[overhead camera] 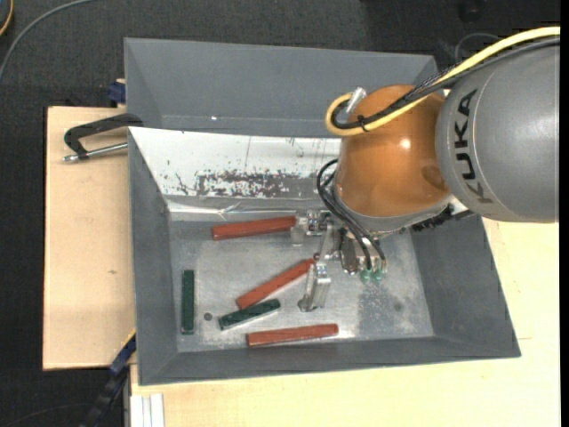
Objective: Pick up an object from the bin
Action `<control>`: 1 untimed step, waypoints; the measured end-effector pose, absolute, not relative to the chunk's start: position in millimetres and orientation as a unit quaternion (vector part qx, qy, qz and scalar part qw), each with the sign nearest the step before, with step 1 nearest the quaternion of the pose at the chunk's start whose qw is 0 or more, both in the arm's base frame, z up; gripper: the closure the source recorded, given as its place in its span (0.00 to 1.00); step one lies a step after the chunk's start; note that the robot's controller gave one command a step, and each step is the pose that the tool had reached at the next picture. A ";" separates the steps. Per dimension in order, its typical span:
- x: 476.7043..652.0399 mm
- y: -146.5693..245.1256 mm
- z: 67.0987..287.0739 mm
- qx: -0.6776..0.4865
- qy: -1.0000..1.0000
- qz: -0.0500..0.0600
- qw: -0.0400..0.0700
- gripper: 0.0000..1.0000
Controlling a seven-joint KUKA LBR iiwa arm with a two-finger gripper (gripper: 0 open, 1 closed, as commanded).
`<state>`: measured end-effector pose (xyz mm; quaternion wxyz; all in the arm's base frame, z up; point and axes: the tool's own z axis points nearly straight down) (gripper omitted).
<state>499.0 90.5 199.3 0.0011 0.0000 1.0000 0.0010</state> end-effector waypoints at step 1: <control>528.0 69.0 66.2 0.004 1.000 0.000 -0.003 0.00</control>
Offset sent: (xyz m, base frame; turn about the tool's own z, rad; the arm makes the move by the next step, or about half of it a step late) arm 0.0298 -0.0215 -0.1293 0.0075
